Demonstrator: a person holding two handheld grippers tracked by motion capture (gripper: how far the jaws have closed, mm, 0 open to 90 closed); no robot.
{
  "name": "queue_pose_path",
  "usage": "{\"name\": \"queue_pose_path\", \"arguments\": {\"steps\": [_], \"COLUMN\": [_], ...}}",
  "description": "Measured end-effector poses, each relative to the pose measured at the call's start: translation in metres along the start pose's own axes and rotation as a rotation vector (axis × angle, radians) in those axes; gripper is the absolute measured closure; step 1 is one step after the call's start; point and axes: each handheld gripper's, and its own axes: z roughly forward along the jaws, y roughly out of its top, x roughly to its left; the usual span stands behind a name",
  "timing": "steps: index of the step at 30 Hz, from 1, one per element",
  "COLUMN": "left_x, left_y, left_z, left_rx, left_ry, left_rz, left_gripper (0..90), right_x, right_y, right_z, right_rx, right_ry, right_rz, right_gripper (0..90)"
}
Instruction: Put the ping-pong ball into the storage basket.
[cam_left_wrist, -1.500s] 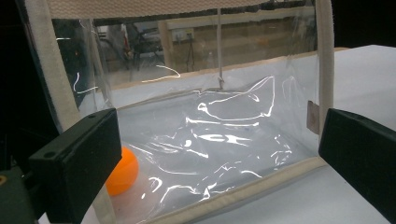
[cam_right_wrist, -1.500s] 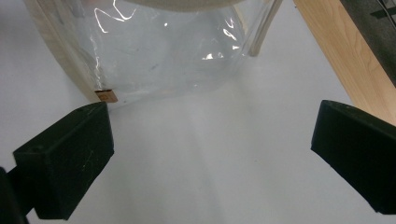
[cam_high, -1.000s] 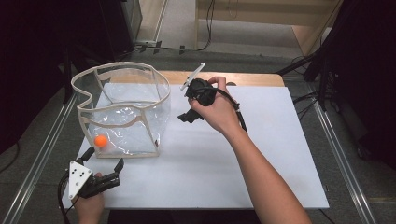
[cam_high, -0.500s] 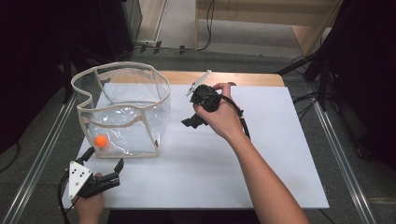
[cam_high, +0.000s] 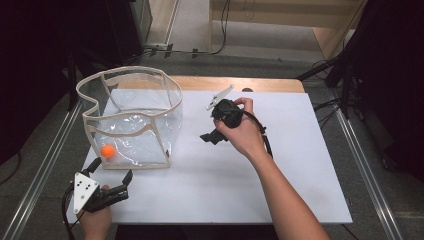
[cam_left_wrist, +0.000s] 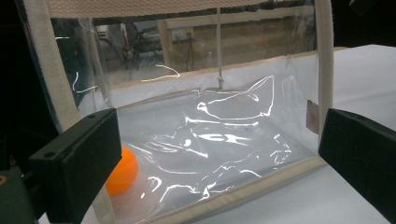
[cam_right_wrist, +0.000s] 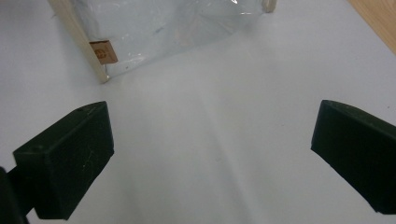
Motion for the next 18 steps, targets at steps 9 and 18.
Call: {"name": "queue_pose_path", "arguments": {"steps": [9, 18], "left_x": [0.000, 0.000], "left_y": [0.000, 0.000], "left_z": [0.000, 0.000], "left_rx": [0.000, 0.000], "left_ry": [0.000, 0.000], "left_rz": [-0.001, -0.002], "left_gripper": [0.0, 0.0], "right_x": [-0.001, -0.002], "right_y": [-0.019, -0.039], "right_z": [-0.001, 0.000], "right_rx": [-0.033, -0.059], "right_ry": [-0.005, -0.008], "right_rz": [0.019, 0.032], "right_gripper": [0.0, 0.0]}}
